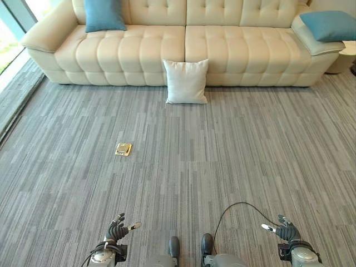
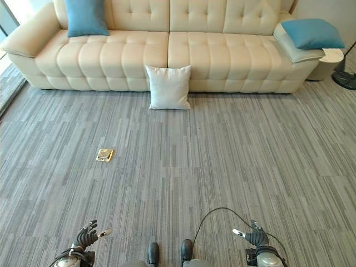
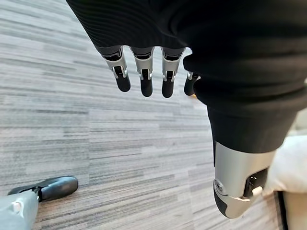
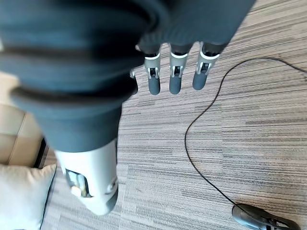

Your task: Pick up all the scattered cushions and arrange them neatly on the sofa.

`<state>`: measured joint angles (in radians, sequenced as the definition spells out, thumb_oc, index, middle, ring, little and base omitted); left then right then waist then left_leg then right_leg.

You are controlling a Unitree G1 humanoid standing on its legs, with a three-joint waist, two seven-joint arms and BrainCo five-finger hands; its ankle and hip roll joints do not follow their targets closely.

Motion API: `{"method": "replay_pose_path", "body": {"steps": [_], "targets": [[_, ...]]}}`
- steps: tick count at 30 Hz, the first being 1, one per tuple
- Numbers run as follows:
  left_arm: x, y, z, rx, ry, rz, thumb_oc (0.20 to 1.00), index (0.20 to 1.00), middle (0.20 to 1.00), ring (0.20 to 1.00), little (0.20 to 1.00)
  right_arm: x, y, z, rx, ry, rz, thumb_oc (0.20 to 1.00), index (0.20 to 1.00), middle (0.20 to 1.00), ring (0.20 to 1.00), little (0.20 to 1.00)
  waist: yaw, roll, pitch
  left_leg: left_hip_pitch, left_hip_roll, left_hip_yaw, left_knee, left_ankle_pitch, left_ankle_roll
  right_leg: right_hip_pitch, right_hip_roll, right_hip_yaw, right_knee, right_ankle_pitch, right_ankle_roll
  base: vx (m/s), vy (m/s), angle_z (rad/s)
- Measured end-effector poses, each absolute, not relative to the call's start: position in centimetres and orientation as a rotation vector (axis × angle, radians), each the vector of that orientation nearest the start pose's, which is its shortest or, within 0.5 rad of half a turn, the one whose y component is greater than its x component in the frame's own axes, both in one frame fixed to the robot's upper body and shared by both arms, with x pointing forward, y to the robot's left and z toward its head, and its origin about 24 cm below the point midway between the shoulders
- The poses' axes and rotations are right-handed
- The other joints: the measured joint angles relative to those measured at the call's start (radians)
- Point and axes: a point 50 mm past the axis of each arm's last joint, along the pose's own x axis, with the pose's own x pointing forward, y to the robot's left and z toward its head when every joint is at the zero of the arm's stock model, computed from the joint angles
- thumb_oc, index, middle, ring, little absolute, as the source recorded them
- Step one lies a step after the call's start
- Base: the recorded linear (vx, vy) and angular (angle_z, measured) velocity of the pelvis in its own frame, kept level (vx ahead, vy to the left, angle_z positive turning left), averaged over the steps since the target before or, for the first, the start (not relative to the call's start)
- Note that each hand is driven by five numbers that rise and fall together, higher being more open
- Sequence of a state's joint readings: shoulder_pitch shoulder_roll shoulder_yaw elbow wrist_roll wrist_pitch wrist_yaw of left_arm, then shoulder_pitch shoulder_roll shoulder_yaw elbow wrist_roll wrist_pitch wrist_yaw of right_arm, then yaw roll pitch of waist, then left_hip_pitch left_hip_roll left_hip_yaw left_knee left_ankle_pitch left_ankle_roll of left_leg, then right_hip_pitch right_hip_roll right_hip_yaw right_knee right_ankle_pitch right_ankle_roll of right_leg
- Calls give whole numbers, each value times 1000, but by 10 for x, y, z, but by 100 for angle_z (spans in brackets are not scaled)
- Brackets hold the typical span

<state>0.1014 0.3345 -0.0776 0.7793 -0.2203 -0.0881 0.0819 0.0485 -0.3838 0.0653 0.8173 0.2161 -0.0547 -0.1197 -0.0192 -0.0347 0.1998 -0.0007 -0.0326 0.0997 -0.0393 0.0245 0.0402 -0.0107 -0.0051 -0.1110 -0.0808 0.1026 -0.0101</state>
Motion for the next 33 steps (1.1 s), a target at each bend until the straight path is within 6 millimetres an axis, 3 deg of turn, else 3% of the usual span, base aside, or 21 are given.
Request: {"method": "replay_pose_path", "body": {"steps": [2,3,5,6,7,8,10,14,16,17,19,20,21,23,24,25,26,29,30,32,33], "targets": [[157,261,-104,182,731,232,1000,1000,1000,1000,1000,171,-276,-99,-236,759,-281,1000,1000,1000,1000,1000,0,-9,9,-3,5,37,10,-13,16,-46,-2,41,72,-23,24,135,266,-60],[166,261,-100,183,710,231,1000,1000,1000,1000,1000,174,-277,-98,-241,754,-280,1000,1000,1000,1000,1000,3,-12,27,0,-3,40,18,-47,39,-78,1,53,149,-34,42,166,271,-42],[175,263,-95,189,681,237,1000,1000,1000,1000,1000,180,-270,-97,-248,746,-249,1000,1000,1000,1000,1000,-7,-16,42,6,5,21,34,-53,53,-183,-11,76,388,-94,99,251,177,2],[175,263,-95,189,679,237,1000,1000,1000,1000,1000,179,-270,-98,-248,749,-248,1000,1000,1000,1000,1000,-4,-18,42,7,3,19,34,-53,58,-198,-12,84,418,-95,99,337,125,5],[178,262,-94,186,672,243,1000,1000,1000,1000,1000,181,-269,-97,-248,741,-245,1000,1000,1000,1000,1000,-5,-25,52,21,-6,12,24,-61,70,-265,-15,88,539,-110,105,298,36,0],[176,262,-96,175,684,253,1000,1000,1000,1000,1000,185,-267,-94,-246,726,-239,1000,1000,1000,1000,1000,-10,-19,61,28,-10,3,18,-59,64,-296,-23,82,557,-160,109,325,-5,6],[175,263,-96,157,683,266,1000,1000,1000,1000,1000,187,-265,-92,-245,709,-228,1000,1000,1000,1000,1000,-17,-20,70,37,-15,3,14,-42,66,-315,-28,79,463,-169,116,259,-23,21],[176,261,-97,152,686,277,1000,1000,1000,1000,1000,184,-257,-95,-250,712,-195,1000,1000,1000,1000,1000,-36,-33,78,67,-32,-52,21,-106,61,-385,-21,48,198,-115,134,456,-101,37],[173,260,-99,150,696,274,1000,1000,1000,1000,1000,176,-258,-99,-249,737,-199,1000,1000,1000,1000,1000,-51,-39,77,109,-34,-70,10,-106,56,-376,-30,20,146,-90,132,451,-176,54],[170,257,-101,142,705,272,1000,1000,1000,1000,1000,170,-260,-100,-251,748,-204,1000,1000,1000,1000,1000,-53,-29,75,131,-28,-108,22,-157,49,-370,-25,28,208,-89,107,307,-152,83],[156,247,-110,138,745,238,1000,1000,1000,1000,1000,137,-264,-114,-254,840,-214,1000,1000,1000,1000,1000,-85,-3,24,201,2,-176,37,-197,-3,-290,-11,28,238,-54,72,406,-204,104],[155,245,-111,140,754,228,1000,1000,1000,1000,1000,133,-264,-116,-255,854,-216,1000,1000,1000,1000,1000,-83,1,16,189,10,-175,90,-205,-28,-273,-10,13,242,-30,53,369,-189,62],[154,243,-112,135,757,217,1000,1000,1000,1000,1000,132,-265,-118,-255,870,-221,1000,1000,1000,1000,1000,-84,6,14,136,17,-165,225,-226,-69,-260,-9,-10,248,-43,29,216,-126,35],[153,241,-114,129,764,205,1000,1000,1000,1000,1000,148,-269,-109,-271,816,-216,1000,1000,1000,1000,1000,-80,33,5,28,46,-143,499,-232,-100,-203,19,-15,228,-33,-65,478,-244,10],[157,242,-112,135,757,202,1000,1000,1000,1000,1000,157,-271,-104,-277,785,-217,1000,1000,1000,1000,1000,-90,34,3,-31,68,-112,599,-231,-115,-180,27,-12,214,-77,-84,479,-181,4],[162,242,-110,135,745,199,1000,1000,1000,1000,1000,161,-272,-102,-277,775,-222,1000,1000,1000,1000,1000,-88,32,2,-55,87,-62,624,-231,-114,-170,26,-20,209,-55,-88,351,-77,17],[170,242,-105,140,712,185,1000,1000,1000,1000,1000,168,-271,-97,-273,742,-221,1000,1000,1000,1000,1000,-82,21,6,-89,99,-16,602,-235,-107,-135,23,-6,178,-74,-95,314,-54,5],[184,238,-98,154,674,144,1000,1000,1000,1000,1000,175,-275,-91,-284,713,-235,1000,1000,1000,1000,1000,-86,6,20,-156,96,31,433,-224,-110,-55,14,-30,108,-65,-103,239,-28,13],[184,239,-98,158,672,141,1000,1000,1000,1000,1000,177,-274,-90,-284,707,-233,1000,1000,1000,1000,1000,-75,5,22,-207,91,40,334,-178,-115,-13,17,-30,78,-99,-72,403,-32,11],[187,238,-96,157,663,139,1000,1000,1000,1000,1000,175,-277,-90,-290,715,-240,1000,1000,1000,1000,1000,-76,6,32,-227,89,45,174,-101,-109,41,29,-29,21,-82,-76,386,-20,-8],[184,239,-97,158,672,146,1000,1000,1000,1000,1000,175,-278,-91,-291,722,-246,1000,1000,1000,1000,1000,-67,11,40,-269,86,41,114,-42,-124,67,43,-19,-1,-100,-58,683,65,-33]]}}
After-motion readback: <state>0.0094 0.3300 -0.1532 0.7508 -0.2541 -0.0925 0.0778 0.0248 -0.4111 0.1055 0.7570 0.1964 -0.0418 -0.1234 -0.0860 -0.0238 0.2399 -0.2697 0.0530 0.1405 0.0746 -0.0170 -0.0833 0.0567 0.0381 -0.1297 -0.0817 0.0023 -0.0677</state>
